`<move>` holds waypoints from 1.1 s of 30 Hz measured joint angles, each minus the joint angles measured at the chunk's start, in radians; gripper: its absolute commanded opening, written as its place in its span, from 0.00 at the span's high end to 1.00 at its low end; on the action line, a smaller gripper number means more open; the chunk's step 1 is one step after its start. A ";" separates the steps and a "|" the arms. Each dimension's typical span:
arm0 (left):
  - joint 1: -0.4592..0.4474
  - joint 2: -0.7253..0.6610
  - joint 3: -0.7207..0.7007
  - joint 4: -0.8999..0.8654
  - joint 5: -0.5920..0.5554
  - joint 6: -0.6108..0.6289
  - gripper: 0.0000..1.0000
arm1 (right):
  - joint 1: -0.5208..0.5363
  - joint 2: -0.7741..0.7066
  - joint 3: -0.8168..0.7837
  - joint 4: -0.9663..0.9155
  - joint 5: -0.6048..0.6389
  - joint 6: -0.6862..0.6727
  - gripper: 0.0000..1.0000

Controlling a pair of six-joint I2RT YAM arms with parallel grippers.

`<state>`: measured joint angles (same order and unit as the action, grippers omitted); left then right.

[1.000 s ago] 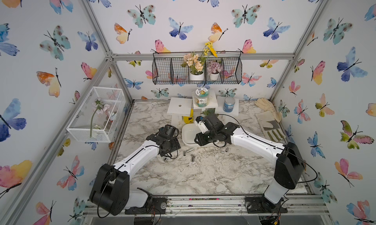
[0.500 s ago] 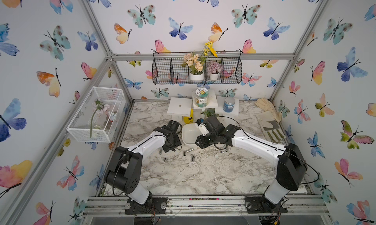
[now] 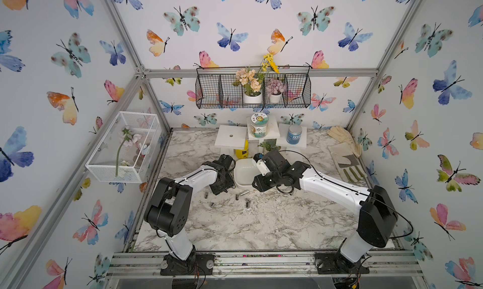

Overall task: Put the socket on the desktop into the storage box
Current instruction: Pick up the socket head from the center of the board, then place the socket head in the storage box.

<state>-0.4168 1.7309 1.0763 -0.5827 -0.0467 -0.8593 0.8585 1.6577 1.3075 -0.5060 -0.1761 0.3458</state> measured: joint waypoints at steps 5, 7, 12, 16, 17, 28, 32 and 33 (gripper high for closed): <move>0.005 0.019 0.014 0.004 0.000 -0.006 0.51 | 0.000 -0.007 -0.009 0.012 0.001 0.000 0.60; 0.006 0.023 0.014 0.008 0.000 -0.006 0.52 | 0.000 -0.007 -0.013 0.014 0.001 0.000 0.60; 0.016 0.039 0.014 0.016 0.000 -0.006 0.54 | 0.000 -0.007 -0.016 0.014 0.004 0.000 0.60; 0.017 0.048 0.014 0.019 0.000 -0.007 0.57 | 0.000 -0.007 -0.016 0.016 0.011 0.000 0.60; 0.018 0.050 0.014 0.020 0.000 -0.006 0.57 | 0.000 -0.007 -0.016 0.017 0.012 0.000 0.60; 0.018 0.062 0.014 0.025 0.000 -0.013 0.77 | 0.000 -0.006 -0.016 0.021 0.023 0.000 0.61; 0.018 0.062 0.014 0.025 0.000 -0.013 0.82 | 0.000 -0.006 -0.016 0.021 0.024 0.000 0.61; 0.018 0.062 0.014 0.026 0.000 -0.013 0.85 | 0.000 -0.006 -0.016 0.021 0.026 0.000 0.61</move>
<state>-0.3992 1.7927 1.0904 -0.5571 -0.0467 -0.8726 0.8585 1.6516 1.2911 -0.4854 -0.1501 0.3458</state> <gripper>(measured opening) 0.196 0.395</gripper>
